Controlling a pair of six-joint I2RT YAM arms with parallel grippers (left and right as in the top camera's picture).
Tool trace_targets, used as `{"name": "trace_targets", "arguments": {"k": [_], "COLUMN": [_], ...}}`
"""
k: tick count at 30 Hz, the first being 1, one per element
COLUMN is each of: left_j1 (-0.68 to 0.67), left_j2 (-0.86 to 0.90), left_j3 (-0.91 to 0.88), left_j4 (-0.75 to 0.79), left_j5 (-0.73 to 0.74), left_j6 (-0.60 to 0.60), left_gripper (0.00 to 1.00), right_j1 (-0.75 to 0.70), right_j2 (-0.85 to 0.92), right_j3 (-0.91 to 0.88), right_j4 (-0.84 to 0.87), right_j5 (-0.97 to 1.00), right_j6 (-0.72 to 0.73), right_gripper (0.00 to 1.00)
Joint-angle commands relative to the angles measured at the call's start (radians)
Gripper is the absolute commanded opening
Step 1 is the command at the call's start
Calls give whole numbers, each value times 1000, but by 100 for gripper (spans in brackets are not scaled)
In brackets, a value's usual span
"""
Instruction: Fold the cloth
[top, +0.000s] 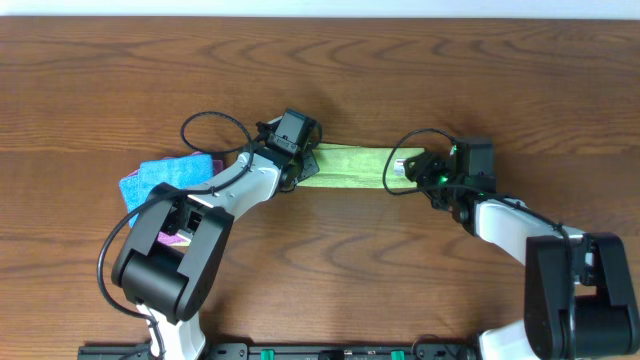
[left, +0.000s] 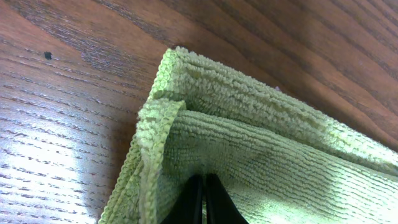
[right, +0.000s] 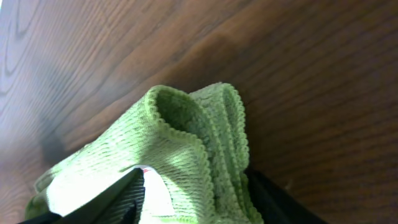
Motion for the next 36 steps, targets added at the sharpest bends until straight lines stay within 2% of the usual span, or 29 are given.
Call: {"name": "trace_targets", "arguments": {"k": [1,2,3,4,13,25,30,36], "left_j1": [1,1,1,1,1,1,1,0], "left_j2": [37,37,37,37,37,37,37,37], "left_j3": [9,9,9,9,9,8,9,9], "left_j4": [-8,-8,-8,-8,-14,-62,-76,-97], "left_j5": [4,4,4,4,-2,-34,-27,-24], "left_j6": [19,19,19,23,46,90,90,90], "left_gripper": [6,6,6,6,6,6,6,6], "right_j1": [22,22,22,22,22,22,36,66], "right_j2": [107,115,133,151,144,-180,-269,-296], "right_j3": [-71,-71,-71,-71,-70,-70,-70,-64], "right_j4": [-52,-51,-50,-48,-43,-227,-232,-224], "right_j5": [69,69,68,64,8,-3,-14,-30], "right_j6": [-2,-2,-1,-1,-36,-77,-83,-71], "right_gripper": [46,36,6,2,1,1,1,1]}}
